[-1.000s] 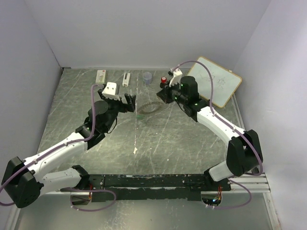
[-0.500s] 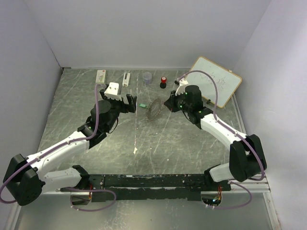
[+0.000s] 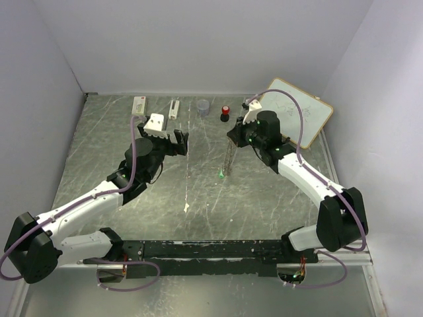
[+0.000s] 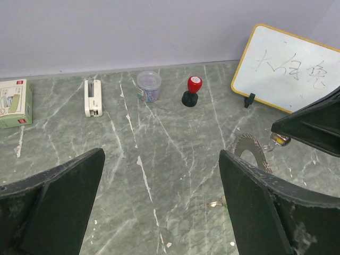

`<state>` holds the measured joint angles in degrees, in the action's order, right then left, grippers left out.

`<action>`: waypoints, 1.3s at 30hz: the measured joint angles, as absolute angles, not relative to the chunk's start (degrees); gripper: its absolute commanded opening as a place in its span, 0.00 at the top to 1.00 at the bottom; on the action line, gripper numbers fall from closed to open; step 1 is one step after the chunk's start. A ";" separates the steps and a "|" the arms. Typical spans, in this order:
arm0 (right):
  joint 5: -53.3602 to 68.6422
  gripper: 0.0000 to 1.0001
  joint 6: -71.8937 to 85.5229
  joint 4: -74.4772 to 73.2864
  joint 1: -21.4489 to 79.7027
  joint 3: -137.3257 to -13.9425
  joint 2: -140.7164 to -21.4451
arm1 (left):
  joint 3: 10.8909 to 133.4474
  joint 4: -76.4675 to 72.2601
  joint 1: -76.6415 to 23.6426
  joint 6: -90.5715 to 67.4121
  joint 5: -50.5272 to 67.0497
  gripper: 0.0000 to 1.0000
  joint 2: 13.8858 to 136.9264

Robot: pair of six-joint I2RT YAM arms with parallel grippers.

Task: Put the keys on the keyring

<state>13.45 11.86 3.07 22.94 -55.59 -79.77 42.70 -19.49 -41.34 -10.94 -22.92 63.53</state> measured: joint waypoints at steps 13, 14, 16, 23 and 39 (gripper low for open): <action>12.78 1.00 11.25 2.94 22.92 -56.16 -78.17 | 42.70 -19.46 -41.34 -10.94 -22.92 0.00 63.53; 12.78 1.00 11.11 3.44 22.94 -56.14 -76.97 | 42.70 -19.46 -41.34 -10.94 -22.92 0.00 63.53; 12.78 1.00 10.76 4.69 22.92 -56.14 -74.46 | 42.70 -19.49 -41.34 -10.94 -22.92 0.00 63.53; 13.15 1.00 9.21 8.10 22.94 -58.89 -67.42 | 42.70 -19.49 -41.34 -10.96 -22.79 0.00 63.55; 13.39 1.00 5.26 -1.54 22.94 -74.26 -68.71 | 42.70 -19.42 -41.34 -10.98 -22.44 0.00 63.61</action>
<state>13.39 5.26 -1.54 22.94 -74.26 -68.71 42.70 -19.42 -41.34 -10.98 -22.44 63.61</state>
